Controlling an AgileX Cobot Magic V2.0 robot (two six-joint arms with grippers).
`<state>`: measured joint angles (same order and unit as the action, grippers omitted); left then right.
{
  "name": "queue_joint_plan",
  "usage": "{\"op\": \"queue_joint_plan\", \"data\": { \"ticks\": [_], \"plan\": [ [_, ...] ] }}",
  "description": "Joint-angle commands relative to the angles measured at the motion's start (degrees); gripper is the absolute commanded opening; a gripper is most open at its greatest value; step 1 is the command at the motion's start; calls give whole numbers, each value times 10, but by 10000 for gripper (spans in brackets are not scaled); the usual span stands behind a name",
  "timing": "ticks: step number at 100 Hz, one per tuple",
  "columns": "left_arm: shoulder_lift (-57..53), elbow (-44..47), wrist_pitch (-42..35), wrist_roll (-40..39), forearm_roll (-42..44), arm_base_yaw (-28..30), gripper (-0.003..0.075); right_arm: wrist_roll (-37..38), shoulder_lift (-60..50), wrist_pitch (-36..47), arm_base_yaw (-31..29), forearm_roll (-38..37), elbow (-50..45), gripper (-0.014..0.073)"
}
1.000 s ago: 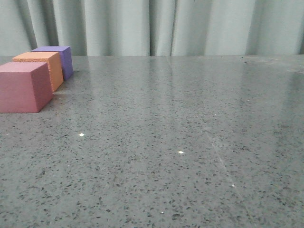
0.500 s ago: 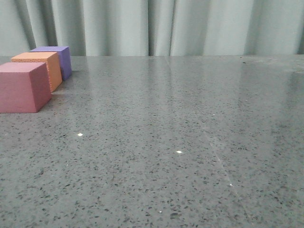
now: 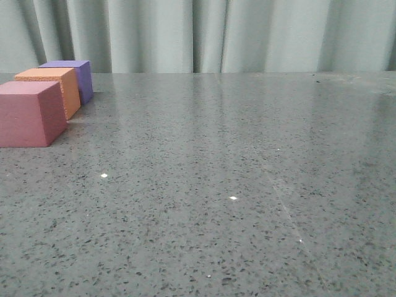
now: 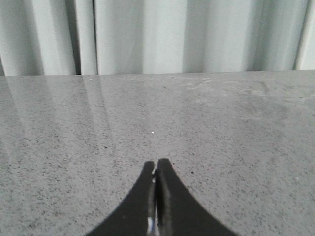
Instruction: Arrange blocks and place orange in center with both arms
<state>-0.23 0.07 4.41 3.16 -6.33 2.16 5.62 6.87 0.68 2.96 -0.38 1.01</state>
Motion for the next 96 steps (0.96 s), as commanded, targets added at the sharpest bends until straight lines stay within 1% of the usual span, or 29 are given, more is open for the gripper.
{"op": "queue_joint_plan", "data": {
  "ticks": [1, 7, 11, 21, 96],
  "plan": [
    [-19, 11, -50, 0, -5, 1, -19, -6, -22, 53, -9, -10, -8, -122],
    [-19, 11, -50, 0, -5, 1, -19, -5, -45, 53, -9, -10, -24, -122],
    [-19, 11, -50, 0, -5, 1, -19, -5, -59, 25, -9, -10, -23, -122],
    [-19, 11, -50, 0, -5, 1, -19, -5, -91, 7, -11, -11, -23, -122],
    [-19, 11, -50, 0, -5, 1, -19, -5, -90, -7, -12, -12, -23, -122]
  ]
}}
